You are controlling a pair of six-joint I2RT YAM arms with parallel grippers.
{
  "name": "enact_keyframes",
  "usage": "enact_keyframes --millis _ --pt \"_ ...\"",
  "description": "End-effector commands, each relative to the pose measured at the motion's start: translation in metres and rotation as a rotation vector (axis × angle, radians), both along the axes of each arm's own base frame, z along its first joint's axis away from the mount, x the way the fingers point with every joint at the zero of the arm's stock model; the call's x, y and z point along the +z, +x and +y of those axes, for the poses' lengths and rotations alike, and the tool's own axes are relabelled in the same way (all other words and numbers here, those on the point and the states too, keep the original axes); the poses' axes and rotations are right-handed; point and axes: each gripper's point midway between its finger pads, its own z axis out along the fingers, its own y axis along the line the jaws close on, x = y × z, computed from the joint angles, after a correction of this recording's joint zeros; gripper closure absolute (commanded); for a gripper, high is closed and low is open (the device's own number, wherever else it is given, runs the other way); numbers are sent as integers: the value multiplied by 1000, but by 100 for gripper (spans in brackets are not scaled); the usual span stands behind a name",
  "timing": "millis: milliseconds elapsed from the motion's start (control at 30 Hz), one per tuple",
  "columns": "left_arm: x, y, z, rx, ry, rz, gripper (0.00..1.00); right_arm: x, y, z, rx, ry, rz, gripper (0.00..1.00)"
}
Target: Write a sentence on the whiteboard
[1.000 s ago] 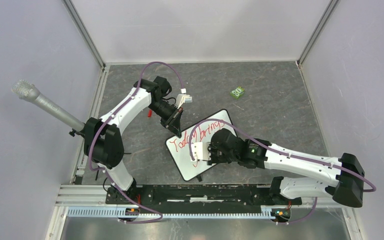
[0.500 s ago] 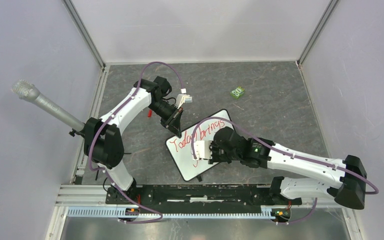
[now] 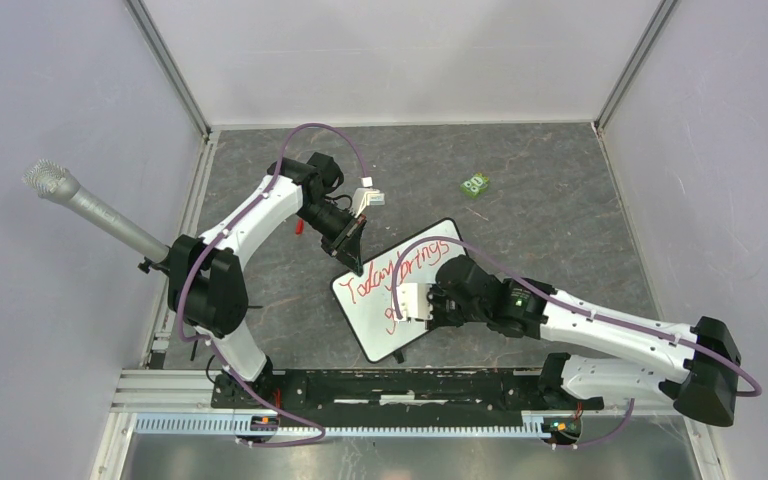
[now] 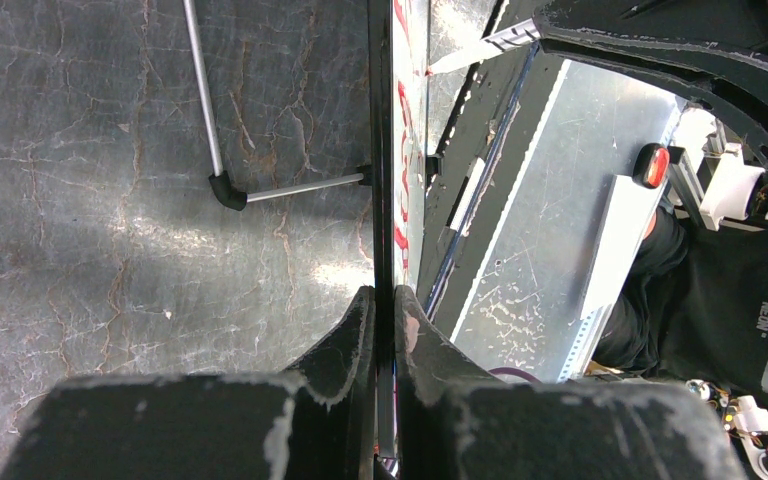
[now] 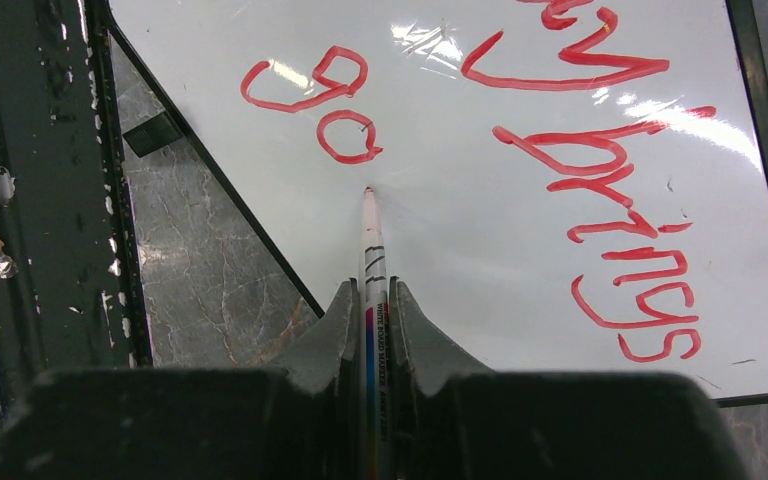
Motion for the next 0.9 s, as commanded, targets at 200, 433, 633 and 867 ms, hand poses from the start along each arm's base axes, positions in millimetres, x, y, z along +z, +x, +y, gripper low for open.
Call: enact_keyframes --millis 200,433,633,867 --pt "3 4 -4 1 -12 -28 98 17 16 8 -56 45 -53 100" --pt "4 4 -3 2 -12 -32 98 26 20 16 -65 67 -60 100" --pt "4 3 -3 0 -13 -33 98 26 18 19 -53 66 -46 100" --pt "3 3 -3 -1 -11 -31 97 9 9 17 -17 30 -7 100"
